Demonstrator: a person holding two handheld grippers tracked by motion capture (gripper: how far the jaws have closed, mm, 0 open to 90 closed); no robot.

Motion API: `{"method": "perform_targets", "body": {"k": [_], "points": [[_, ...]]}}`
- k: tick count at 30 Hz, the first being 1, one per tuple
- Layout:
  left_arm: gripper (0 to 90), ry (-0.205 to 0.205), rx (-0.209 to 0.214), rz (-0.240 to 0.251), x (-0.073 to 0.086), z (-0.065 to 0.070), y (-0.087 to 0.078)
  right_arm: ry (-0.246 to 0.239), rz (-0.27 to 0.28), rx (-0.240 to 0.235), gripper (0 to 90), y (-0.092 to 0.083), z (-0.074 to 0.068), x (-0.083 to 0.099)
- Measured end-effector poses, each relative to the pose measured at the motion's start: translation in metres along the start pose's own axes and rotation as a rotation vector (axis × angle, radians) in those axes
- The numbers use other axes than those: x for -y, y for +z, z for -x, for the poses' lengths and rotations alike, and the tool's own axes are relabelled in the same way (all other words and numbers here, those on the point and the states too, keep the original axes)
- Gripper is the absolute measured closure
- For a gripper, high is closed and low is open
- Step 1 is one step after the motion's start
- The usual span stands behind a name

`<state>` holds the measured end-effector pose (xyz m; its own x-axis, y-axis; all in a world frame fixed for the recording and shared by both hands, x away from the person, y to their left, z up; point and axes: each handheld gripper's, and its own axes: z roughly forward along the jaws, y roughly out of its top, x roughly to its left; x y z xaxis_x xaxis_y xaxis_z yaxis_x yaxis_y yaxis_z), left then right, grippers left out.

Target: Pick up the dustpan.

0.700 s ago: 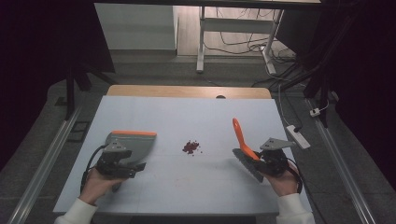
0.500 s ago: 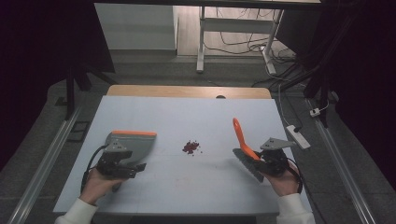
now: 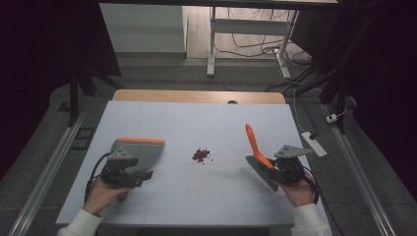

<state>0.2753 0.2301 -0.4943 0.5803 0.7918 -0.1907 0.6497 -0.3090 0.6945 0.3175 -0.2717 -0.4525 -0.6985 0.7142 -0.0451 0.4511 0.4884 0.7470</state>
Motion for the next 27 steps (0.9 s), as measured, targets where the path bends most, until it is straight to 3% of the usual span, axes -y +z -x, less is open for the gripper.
{"method": "perform_targets", "body": {"k": [17,21,27], "points": [[20.2,-0.005,0.006,-0.011,-0.003,0.003,-0.002,0.004,0.007,-0.002,70.0,-0.001,-0.002,-0.001],[20.2,-0.02,0.024,-0.022,-0.008,0.005,-0.005,-0.001,0.016,-0.01,70.0,-0.002,-0.002,-0.003],[19.8,-0.064,-0.009,-0.045,-0.013,0.004,-0.007,0.003,0.03,-0.019,70.1,-0.004,0.0,-0.003]]}}
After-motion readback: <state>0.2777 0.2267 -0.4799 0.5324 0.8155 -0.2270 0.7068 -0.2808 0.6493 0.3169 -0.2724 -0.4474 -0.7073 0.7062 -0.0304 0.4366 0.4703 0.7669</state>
